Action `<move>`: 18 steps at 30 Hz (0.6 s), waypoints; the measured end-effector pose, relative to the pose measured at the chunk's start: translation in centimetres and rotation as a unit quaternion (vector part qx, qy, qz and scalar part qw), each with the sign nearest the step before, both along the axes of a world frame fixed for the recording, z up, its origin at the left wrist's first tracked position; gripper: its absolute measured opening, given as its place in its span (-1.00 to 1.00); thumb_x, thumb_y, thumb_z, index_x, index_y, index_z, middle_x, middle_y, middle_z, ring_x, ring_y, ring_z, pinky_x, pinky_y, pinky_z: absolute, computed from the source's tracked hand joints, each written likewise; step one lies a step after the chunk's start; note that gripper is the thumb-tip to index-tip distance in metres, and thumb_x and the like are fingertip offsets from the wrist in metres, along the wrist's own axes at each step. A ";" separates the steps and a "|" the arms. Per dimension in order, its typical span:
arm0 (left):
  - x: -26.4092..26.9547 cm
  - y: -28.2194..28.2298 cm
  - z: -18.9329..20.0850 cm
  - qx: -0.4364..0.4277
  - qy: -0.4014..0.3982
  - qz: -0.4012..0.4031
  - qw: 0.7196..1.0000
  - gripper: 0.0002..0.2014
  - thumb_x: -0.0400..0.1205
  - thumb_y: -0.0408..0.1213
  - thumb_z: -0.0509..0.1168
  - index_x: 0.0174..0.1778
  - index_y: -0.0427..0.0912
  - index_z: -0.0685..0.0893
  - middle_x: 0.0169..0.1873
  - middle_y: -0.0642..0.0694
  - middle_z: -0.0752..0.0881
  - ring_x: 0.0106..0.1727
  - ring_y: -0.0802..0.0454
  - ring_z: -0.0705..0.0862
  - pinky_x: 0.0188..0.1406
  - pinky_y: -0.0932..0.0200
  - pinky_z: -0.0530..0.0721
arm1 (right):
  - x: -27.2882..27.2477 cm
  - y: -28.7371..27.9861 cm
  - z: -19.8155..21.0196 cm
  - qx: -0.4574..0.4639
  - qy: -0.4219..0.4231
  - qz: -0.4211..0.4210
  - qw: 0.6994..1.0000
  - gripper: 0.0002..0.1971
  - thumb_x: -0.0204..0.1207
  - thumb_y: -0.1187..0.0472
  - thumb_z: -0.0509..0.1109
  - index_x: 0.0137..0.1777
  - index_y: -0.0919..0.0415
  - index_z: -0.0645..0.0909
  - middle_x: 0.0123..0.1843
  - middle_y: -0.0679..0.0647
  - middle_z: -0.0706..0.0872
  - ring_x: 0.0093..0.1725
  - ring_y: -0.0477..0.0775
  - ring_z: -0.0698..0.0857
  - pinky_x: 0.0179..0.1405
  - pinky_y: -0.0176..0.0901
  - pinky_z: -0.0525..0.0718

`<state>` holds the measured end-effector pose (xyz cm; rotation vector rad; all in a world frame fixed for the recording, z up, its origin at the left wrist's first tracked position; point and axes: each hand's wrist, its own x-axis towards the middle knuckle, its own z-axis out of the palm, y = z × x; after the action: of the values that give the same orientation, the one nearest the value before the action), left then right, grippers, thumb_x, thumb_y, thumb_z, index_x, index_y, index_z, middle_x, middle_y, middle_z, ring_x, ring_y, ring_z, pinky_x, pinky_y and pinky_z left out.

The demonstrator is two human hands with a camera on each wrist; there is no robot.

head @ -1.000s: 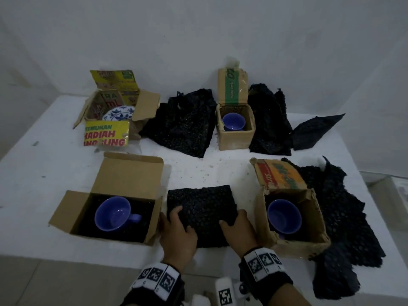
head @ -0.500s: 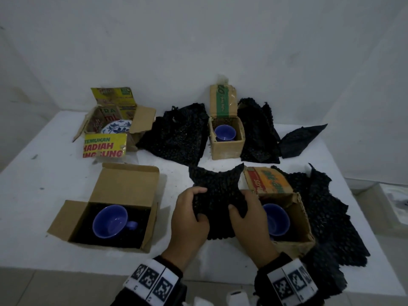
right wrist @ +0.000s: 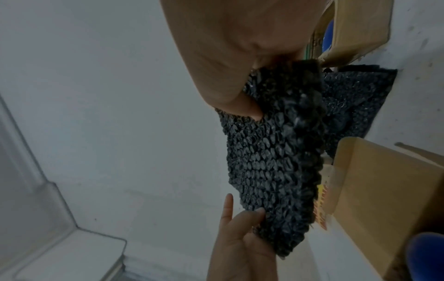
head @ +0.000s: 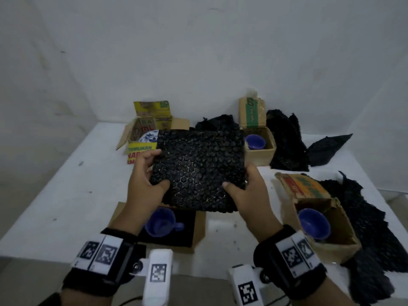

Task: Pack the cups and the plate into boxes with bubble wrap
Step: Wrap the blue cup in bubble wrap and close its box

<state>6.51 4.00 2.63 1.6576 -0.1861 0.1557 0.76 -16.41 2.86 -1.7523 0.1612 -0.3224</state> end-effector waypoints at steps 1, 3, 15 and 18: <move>0.4 1.2 -0.4 0.001 0.015 0.004 1.000 -0.33 0.37 -0.76 0.27 0.12 0.16 0.49 0.23 0.10 0.58 0.33 0.13 0.55 0.33 -0.20 0.57 | 0.4 1.0 -0.5 -0.014 0.004 0.004 1.000 -0.67 0.48 0.41 0.40 0.15 0.14 0.43 0.01 -0.20 0.58 0.00 -0.33 0.58 0.02 -0.24 0.65; 0.9 3.4 -1.8 0.014 0.047 0.013 0.999 -0.34 0.38 -0.79 0.24 0.09 0.14 0.49 0.17 0.14 0.58 0.25 0.27 0.56 0.30 -0.24 0.58 | 0.9 3.0 -1.6 -0.043 0.018 0.016 0.999 -0.59 0.46 0.43 0.41 0.24 0.21 0.37 -0.02 -0.27 0.52 -0.06 -0.46 0.55 -0.11 -0.49 0.60; 1.2 9.7 -10.2 0.120 0.125 -0.031 0.984 -0.34 0.41 -0.68 0.33 0.30 0.06 0.43 0.21 0.04 0.54 0.32 -0.03 0.51 0.19 0.08 0.61 | 1.1 9.7 -8.3 -0.294 0.123 0.088 0.944 -0.07 0.44 0.46 0.27 0.58 -0.20 -0.20 0.31 0.12 0.40 -0.02 0.17 0.58 -0.26 -0.18 0.57; 1.2 10.4 -11.0 0.161 0.118 -0.043 0.979 -0.29 0.40 -0.64 0.36 0.41 0.00 0.40 0.31 -0.06 0.52 0.33 0.00 0.51 0.26 0.06 0.57 | 1.0 10.7 -9.3 -0.382 0.140 0.070 0.911 -0.30 0.38 0.40 0.23 0.56 0.10 0.23 0.32 0.26 0.36 0.13 0.27 0.54 -0.06 -0.11 0.63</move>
<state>7.76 14.39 -8.42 1.9707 -0.1061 -0.1445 1.76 -5.71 -6.41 -2.5741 0.1203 -0.0114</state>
